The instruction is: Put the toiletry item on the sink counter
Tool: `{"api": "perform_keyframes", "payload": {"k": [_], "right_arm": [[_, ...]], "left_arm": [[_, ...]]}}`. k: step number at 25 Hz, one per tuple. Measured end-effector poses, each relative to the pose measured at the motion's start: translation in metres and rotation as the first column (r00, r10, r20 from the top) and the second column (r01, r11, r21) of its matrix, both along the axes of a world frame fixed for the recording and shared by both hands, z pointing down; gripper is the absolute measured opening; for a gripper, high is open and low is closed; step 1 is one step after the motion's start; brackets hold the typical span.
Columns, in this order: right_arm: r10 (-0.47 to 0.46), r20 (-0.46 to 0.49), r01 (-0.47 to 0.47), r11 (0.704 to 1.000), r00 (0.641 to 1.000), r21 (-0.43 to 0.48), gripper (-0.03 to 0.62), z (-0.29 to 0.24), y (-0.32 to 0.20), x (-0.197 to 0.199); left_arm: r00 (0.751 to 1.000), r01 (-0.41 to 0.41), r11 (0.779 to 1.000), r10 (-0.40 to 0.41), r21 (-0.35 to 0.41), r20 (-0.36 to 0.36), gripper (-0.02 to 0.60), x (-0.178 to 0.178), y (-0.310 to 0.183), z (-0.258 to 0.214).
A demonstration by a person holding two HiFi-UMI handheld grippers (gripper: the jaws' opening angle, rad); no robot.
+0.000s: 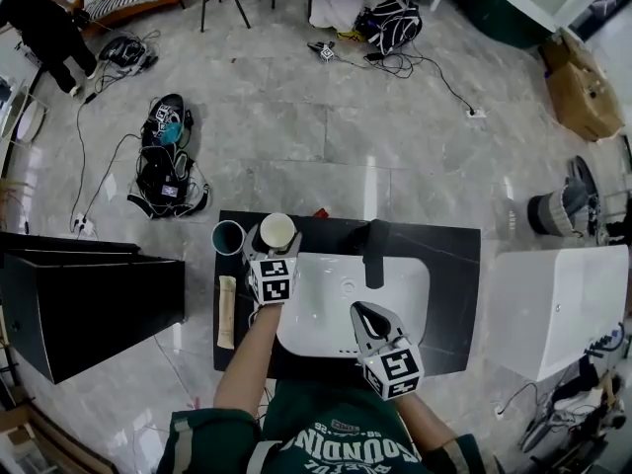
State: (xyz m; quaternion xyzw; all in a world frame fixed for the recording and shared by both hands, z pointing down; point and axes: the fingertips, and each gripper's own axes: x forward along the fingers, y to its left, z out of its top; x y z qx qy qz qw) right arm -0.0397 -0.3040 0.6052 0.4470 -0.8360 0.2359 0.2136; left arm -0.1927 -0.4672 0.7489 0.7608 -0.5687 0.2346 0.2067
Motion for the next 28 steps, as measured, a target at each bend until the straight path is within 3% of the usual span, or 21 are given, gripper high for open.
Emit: {"api": "perform_keyframes", "payload": {"k": [18, 26, 28], "right_arm": [[-0.004, 0.011, 0.004, 1.000, 1.000, 0.026, 0.043, -0.013, 0.003, -0.003], [-0.026, 0.031, 0.023, 0.995, 0.999, 0.096, 0.043, -0.031, 0.007, -0.006], [-0.045, 0.069, 0.037, 0.993, 0.997, 0.116, 0.043, -0.040, 0.011, -0.009]], "left_arm": [[0.995, -0.043, 0.999, 0.043, -0.003, 0.089, 0.414, 0.003, 0.018, -0.006], [0.998, -0.047, 0.998, 0.045, 0.038, 0.053, 0.412, 0.008, 0.057, -0.042], [0.997, -0.069, 0.996, 0.066, 0.054, 0.043, 0.377, 0.014, 0.071, -0.056]]}}
